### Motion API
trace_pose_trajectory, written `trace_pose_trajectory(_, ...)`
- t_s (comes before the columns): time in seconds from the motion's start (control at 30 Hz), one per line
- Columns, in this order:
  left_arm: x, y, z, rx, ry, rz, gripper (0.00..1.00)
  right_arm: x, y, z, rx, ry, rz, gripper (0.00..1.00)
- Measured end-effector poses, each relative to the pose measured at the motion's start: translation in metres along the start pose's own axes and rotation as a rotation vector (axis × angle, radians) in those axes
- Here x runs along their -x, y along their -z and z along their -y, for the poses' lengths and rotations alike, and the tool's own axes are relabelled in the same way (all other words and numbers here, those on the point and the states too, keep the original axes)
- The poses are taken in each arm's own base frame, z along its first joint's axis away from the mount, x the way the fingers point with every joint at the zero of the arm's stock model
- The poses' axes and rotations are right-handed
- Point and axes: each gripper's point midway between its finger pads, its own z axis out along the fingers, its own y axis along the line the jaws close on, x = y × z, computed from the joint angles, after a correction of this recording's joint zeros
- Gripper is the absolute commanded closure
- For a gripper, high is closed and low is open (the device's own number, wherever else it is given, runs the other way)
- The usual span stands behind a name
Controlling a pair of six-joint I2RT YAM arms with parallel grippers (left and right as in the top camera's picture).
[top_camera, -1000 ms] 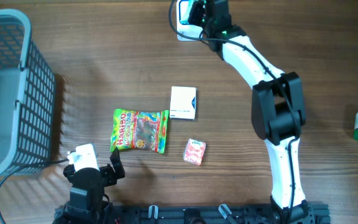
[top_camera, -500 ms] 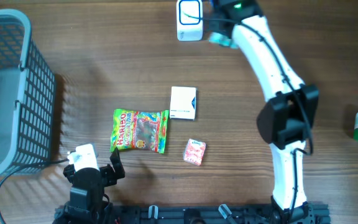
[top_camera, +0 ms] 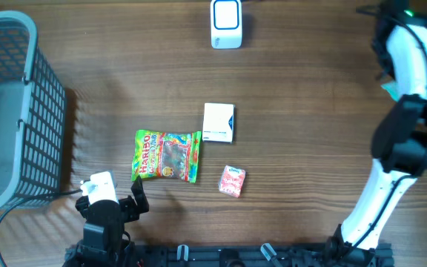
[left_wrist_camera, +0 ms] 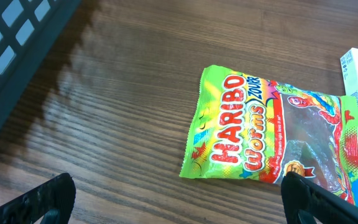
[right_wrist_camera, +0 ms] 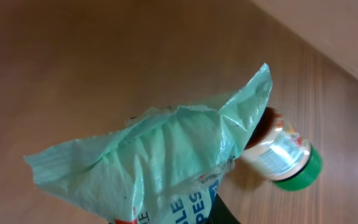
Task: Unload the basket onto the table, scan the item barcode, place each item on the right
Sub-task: 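Carry the wipes pack away from the scanner toward the right side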
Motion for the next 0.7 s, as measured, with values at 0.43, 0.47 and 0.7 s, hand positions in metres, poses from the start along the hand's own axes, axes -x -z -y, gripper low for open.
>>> trace_pose_trajectory(0.43, 0.000, 0.000, 0.000, 0.000, 0.000, 0.000, 0.00, -0.002, -0.021, -0.038, 0.429, 0.219, -0.221, 0.00)
trace_pose_trajectory(0.47, 0.000, 0.000, 0.000, 0.000, 0.000, 0.000, 0.00, -0.009, -0.006, -0.046, 0.499, 0.245, -0.248, 0.00)
trace_pose_trajectory(0.7, 0.000, 0.000, 0.000, 0.000, 0.000, 0.000, 0.00, -0.122, 0.154, -0.099, 0.971, 0.547, -0.529, 0.00)
